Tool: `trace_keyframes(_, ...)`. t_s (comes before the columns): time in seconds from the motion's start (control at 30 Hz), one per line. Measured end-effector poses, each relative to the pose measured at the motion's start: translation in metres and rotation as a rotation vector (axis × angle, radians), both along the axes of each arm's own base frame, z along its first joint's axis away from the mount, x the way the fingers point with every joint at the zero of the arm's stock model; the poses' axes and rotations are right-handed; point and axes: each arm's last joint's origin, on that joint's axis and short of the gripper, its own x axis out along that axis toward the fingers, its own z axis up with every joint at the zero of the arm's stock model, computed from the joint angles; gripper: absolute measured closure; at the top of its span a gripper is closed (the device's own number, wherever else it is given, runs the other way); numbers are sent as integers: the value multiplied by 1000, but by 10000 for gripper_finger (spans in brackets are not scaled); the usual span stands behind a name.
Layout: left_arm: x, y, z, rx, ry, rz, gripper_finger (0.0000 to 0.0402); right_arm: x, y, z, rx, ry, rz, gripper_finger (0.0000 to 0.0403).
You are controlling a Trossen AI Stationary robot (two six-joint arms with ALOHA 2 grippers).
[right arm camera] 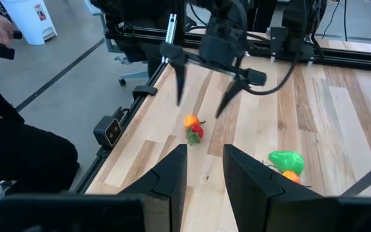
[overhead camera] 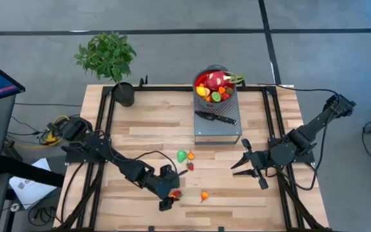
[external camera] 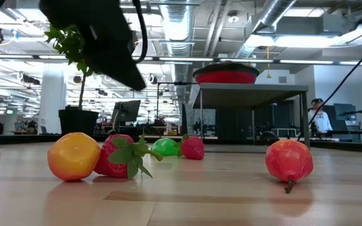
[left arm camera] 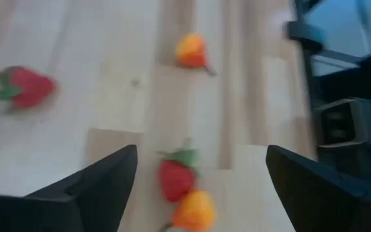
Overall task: Pick & Place Fruit
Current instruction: Put the strawberry into the red colander on the shelf
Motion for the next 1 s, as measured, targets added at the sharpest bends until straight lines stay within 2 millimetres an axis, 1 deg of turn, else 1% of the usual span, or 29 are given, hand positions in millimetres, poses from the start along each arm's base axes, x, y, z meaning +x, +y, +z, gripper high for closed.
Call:
trace_keyframes(0.13, -7, 4, -13, 31, 24, 17, 71, 0, 0, 0, 0, 0, 0, 308)
trace_keyframes(0.27, -10, 5, -21, 0, 11, 39, 86, 0, 0, 0, 0, 0, 0, 308)
trace_keyframes(0.4, -8, 4, -26, -34, -44, 39, 95, 0, 0, 0, 0, 0, 0, 308)
trace_keyframes(0.6, -1, -2, -46, -40, -53, 34, 98, 0, 0, -1, -5, 5, 0, 308)
trace_keyframes(0.7, 0, -3, -57, -27, -30, 33, 98, 0, 0, -1, -5, 5, 0, 308)
trace_keyframes(1.0, -1, -8, -64, -34, -11, 25, 98, -1, 0, -2, -12, 14, 0, 308)
